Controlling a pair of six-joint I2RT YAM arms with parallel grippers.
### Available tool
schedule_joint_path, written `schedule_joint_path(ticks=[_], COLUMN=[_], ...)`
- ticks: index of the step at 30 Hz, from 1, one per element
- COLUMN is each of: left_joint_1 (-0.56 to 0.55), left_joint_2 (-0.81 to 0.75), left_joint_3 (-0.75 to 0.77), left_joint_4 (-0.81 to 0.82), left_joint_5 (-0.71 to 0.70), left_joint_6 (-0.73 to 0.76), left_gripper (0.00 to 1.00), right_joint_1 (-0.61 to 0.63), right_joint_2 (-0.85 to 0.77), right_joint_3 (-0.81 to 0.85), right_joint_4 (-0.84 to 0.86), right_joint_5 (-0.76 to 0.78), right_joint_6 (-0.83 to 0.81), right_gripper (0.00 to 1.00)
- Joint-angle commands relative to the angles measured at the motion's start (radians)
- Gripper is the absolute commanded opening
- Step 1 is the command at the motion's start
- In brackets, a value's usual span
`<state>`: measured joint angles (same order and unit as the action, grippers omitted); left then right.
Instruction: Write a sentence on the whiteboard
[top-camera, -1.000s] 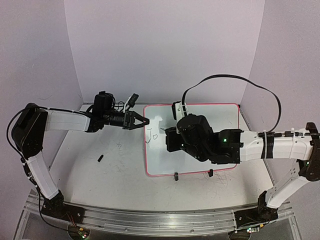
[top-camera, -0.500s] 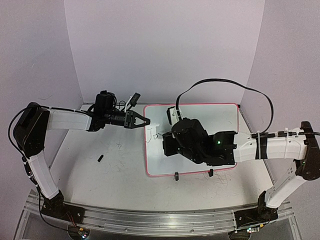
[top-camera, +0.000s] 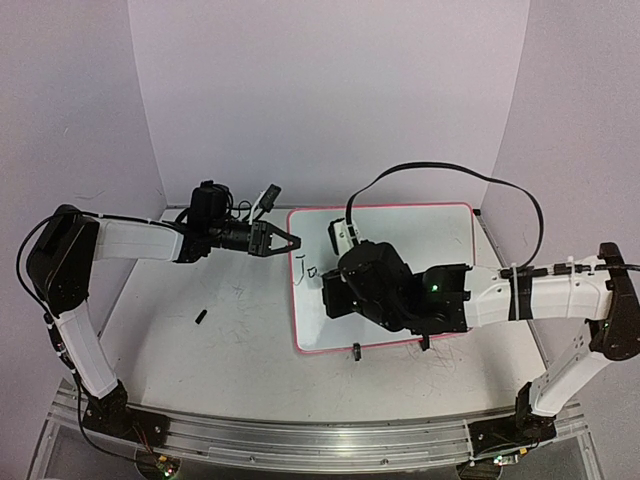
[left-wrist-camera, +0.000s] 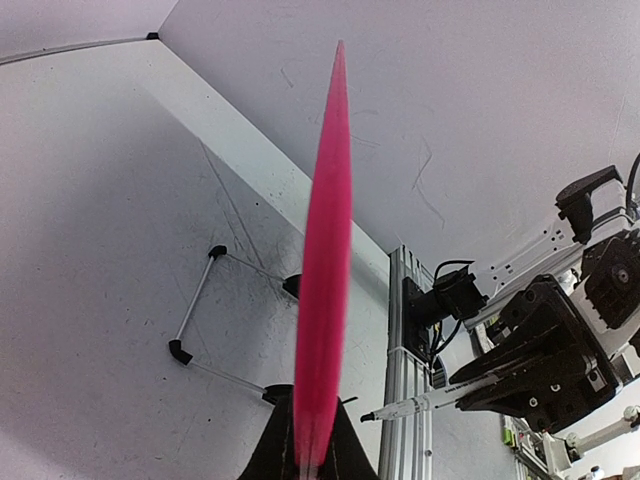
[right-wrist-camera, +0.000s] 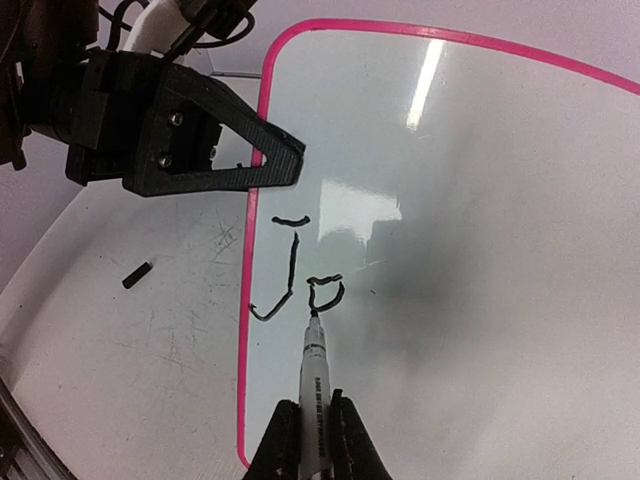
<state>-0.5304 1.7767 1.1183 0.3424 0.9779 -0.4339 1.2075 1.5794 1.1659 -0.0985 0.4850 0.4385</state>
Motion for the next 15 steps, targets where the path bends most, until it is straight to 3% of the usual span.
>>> schedule_joint_path(ticks=[1,15], left_joint_1=[0.002,-0.023], left_joint_2=[-0.028,-0.064], left_joint_3=[-0.01,-0.05], left_joint_4=[-0.01,-0.011], left_joint_5=[-0.027,-0.077], left_joint_6=[-0.017,-0.024], left_gripper=[0.0,0.0], right_joint_1=[0.01,0.012], right_joint_2=[0.014,0.018], right_joint_3=[0.053,0.057], right_joint_4=[-0.013,-0.013], right_joint_5=[0.032,0.101], right_joint_6=[0.013,0.016], right_gripper=[0.0,0.0])
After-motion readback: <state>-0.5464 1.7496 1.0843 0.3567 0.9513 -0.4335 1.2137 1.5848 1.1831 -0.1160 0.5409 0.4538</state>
